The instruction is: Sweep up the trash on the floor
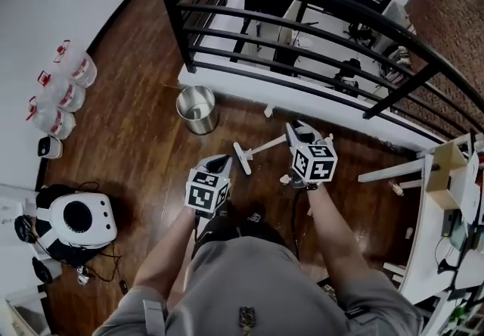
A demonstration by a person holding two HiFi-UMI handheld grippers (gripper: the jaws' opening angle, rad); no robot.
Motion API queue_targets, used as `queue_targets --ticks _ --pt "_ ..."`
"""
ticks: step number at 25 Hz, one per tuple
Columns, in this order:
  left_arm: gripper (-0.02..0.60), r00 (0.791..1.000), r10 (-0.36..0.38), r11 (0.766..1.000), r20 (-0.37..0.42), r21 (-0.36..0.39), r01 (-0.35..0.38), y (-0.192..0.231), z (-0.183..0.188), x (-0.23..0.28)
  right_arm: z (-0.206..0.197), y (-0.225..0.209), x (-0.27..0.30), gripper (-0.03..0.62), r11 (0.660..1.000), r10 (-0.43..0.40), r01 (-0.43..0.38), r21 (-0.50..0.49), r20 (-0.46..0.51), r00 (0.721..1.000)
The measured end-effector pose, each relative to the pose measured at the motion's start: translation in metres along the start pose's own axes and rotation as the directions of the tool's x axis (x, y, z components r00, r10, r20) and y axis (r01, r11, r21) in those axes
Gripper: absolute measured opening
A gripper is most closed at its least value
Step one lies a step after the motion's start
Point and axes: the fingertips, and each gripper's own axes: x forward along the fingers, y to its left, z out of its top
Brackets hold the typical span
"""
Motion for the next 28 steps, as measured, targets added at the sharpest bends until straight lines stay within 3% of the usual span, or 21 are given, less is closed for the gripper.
queue_targets --ticks 6,11,16,22,28 --pt "0.006 0.988 -0.148 0.984 -0.036 0.098 0.151 -0.019 0.017 0.038 -0.005 -0.056 -0.030 0.077 0.980 -0.190 0.189 0.058 0.007 0.982" --pt "0.008 0.965 -0.252 0.949 -0.071 0.179 0.261 -0.042 0.029 0.058 -0.015 -0.092 -0.073 0.077 0.937 -0.337 0.334 0.102 0.017 0.941" --pt "0.006 0.944 -0.315 0.917 -0.099 0.226 0.330 -0.066 0.033 0.072 -0.030 -0.116 -0.112 0.077 0.893 -0.434 0.428 0.136 0.010 0.901" --pt "0.006 0.912 -0.383 0.871 -0.148 0.271 0.410 -0.088 0.035 0.079 -0.037 -0.120 -0.135 0.075 0.853 -0.485 0.470 0.228 0.009 0.875" --pt "0.008 0.897 -0.395 0.842 -0.198 0.311 0.440 -0.110 0.025 0.086 -0.010 -0.118 -0.153 0.075 0.861 -0.469 0.427 0.277 0.109 0.876"
